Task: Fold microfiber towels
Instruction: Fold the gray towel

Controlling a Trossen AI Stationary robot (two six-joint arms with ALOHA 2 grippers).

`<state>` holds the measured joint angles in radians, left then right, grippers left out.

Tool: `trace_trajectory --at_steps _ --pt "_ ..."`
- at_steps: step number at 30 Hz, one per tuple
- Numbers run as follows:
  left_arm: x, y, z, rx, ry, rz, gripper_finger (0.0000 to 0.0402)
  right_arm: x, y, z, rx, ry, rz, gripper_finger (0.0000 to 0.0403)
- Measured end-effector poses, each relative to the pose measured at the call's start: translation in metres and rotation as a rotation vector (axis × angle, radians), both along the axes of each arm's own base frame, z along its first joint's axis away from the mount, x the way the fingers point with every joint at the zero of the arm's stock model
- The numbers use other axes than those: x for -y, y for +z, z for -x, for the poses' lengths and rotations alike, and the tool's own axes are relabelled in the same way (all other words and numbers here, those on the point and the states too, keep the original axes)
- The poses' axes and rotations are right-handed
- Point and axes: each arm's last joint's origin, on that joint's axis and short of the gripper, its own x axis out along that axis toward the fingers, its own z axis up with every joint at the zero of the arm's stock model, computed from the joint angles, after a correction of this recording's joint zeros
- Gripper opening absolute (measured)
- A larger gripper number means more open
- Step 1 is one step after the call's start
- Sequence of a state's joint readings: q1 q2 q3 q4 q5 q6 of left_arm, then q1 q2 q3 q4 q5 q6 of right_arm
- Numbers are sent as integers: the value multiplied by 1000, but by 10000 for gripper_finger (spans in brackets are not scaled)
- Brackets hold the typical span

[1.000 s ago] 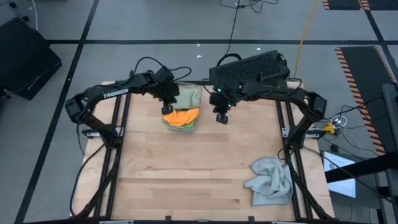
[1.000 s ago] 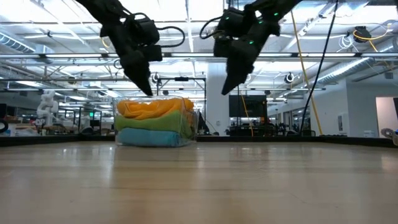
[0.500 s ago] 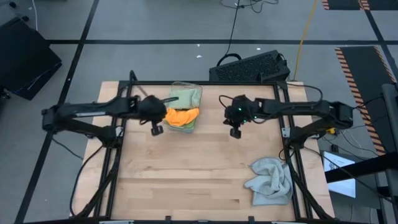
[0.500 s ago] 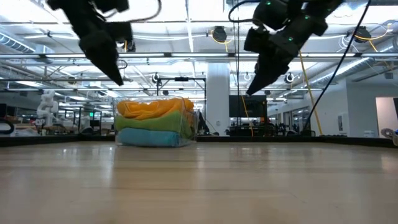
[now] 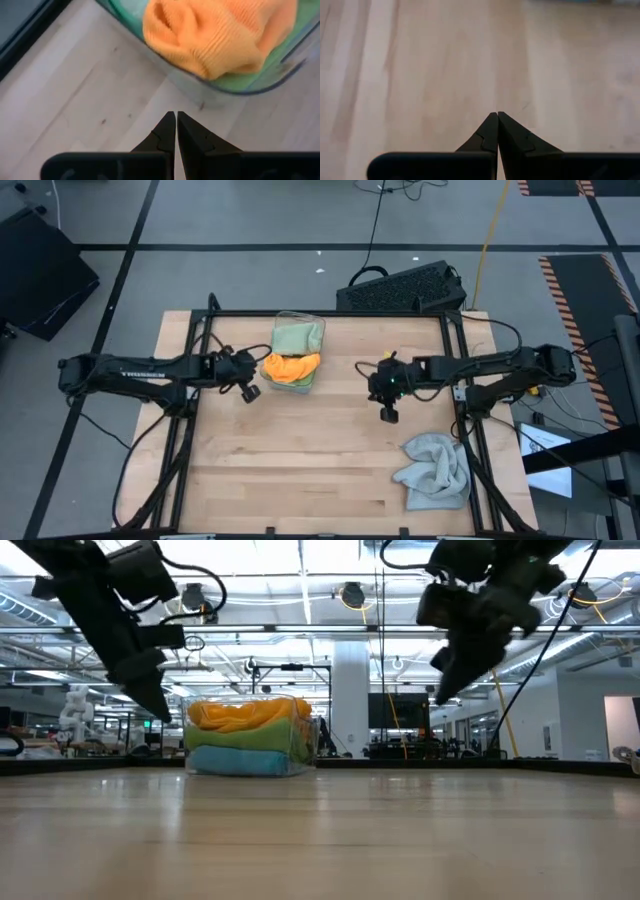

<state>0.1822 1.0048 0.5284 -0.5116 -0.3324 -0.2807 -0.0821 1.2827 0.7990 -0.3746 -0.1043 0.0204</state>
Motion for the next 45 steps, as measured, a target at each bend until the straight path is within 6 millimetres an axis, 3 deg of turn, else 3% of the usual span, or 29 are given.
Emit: trace_trajectory --at_steps 10,20,25,32,40,45 --pt "-6 -16 -20 71 -88 25 21 -45 1 15 -114 -23 -129 11" --pt "-5 -20 -34 140 -154 62 21 -81 5 40 -183 -166 -96 34" --pt "9 -15 -33 167 -197 82 21 -95 3 55 -269 -239 -124 55" --pt "44 -9 -35 224 -270 100 21 -111 -1 70 -304 -282 -98 100" --pt "77 -1 -37 336 -309 65 21 -111 -43 82 -267 -213 -76 147" --pt "87 9 -42 474 -298 28 21 -106 -64 90 -258 -129 -31 173"
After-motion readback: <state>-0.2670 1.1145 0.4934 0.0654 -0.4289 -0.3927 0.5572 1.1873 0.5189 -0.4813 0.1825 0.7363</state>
